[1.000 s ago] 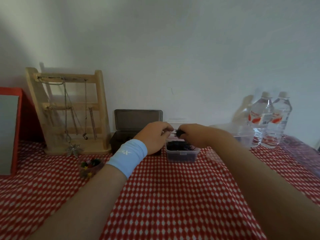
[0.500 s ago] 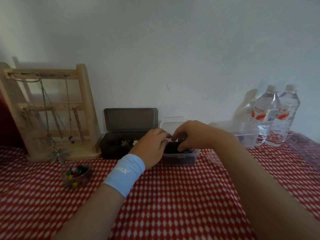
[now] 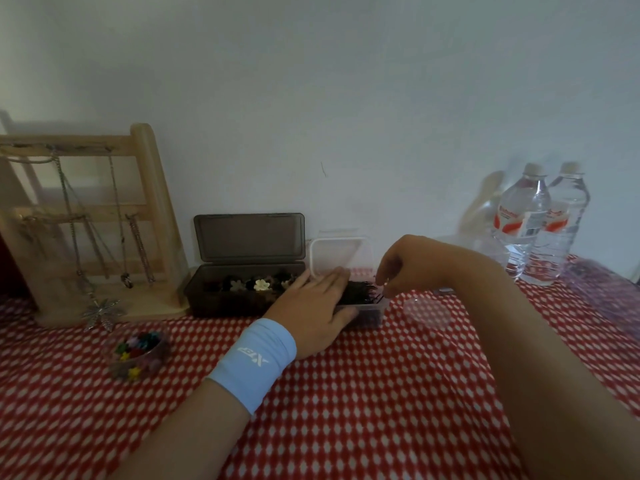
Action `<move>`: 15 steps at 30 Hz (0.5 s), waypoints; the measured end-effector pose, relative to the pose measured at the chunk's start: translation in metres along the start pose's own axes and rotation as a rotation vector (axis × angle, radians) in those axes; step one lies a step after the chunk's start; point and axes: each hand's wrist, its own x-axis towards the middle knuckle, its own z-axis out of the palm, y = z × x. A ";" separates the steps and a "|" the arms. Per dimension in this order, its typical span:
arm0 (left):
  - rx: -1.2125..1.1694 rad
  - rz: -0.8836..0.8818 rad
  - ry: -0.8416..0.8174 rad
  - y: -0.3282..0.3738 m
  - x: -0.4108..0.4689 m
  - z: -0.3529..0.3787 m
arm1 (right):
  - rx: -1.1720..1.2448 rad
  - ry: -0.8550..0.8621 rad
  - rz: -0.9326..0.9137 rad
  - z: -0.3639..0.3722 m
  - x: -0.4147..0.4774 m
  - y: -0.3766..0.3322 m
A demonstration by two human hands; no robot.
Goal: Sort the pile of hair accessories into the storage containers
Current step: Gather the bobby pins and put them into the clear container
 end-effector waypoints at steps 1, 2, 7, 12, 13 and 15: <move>-0.015 -0.003 0.000 0.000 0.000 -0.001 | -0.012 -0.024 0.011 0.000 0.001 0.000; -0.041 -0.005 0.005 0.001 0.000 -0.002 | -0.021 -0.044 0.011 0.000 0.001 -0.001; -0.045 0.042 -0.038 0.009 0.001 -0.006 | -0.048 -0.012 0.002 -0.007 0.000 -0.001; -0.449 -0.050 0.223 -0.012 0.000 -0.033 | 0.009 0.072 -0.037 -0.015 -0.004 -0.002; -0.480 -0.080 0.290 -0.020 -0.001 -0.037 | 0.043 0.095 -0.056 -0.011 -0.004 -0.007; -0.437 -0.119 0.341 -0.034 -0.002 -0.043 | 0.088 0.118 -0.088 0.000 0.000 -0.018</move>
